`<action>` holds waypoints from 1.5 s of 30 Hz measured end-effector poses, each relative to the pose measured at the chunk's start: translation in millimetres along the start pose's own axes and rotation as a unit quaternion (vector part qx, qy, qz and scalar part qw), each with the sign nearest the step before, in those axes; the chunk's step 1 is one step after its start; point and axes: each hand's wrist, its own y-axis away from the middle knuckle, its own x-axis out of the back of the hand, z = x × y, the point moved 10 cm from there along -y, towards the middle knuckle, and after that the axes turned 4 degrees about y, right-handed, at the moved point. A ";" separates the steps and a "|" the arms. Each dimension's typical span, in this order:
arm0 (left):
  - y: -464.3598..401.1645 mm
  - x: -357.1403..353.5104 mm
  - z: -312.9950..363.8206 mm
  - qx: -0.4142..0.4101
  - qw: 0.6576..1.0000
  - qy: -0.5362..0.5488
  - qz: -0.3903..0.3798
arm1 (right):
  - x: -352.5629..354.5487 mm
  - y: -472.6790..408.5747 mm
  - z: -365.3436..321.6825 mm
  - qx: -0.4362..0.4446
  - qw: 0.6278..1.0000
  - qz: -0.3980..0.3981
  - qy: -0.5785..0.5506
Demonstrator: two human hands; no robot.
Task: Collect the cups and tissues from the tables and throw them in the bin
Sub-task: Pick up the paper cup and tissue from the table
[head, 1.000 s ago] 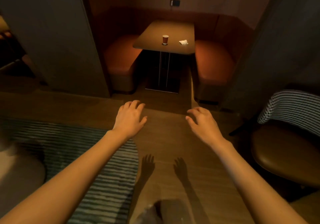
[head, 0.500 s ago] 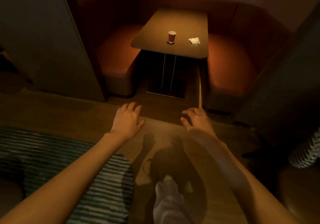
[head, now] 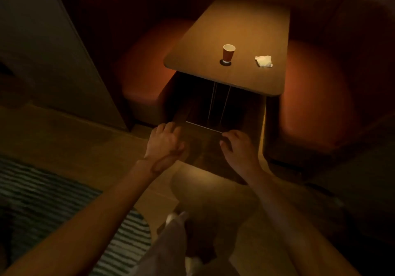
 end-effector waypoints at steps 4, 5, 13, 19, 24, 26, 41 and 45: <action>-83.3 5.6 -17.1 -0.023 0.999 0.027 0.037 | -10.1 -90.2 13.5 -0.001 1.000 0.004 0.011; -106.1 9.7 -24.1 -0.021 0.998 0.036 0.051 | -11.3 -114.9 12.1 0.004 1.000 0.006 0.011; -272.3 19.0 -54.5 -0.027 0.999 0.014 0.033 | -3.6 -285.9 4.2 0.001 0.999 0.043 -0.010; -387.0 7.9 -58.5 -0.041 0.999 0.017 0.018 | -13.0 -370.0 64.8 -0.069 0.997 0.030 -0.013; -488.8 -9.9 -46.2 -0.047 0.998 0.035 0.011 | -27.9 -451.9 111.9 -0.077 0.997 0.028 -0.014; -527.4 -12.2 -39.5 -0.046 0.998 0.040 0.009 | -23.8 -487.5 127.8 -0.078 0.996 0.041 -0.024; -690.6 -63.5 -44.5 -0.048 0.995 0.049 -0.077 | -76.5 -621.9 226.5 -0.294 0.899 0.041 -0.323; -718.5 -72.1 -43.2 -0.088 0.989 0.048 -0.109 | -111.8 -634.5 228.3 -0.337 0.866 0.054 -0.365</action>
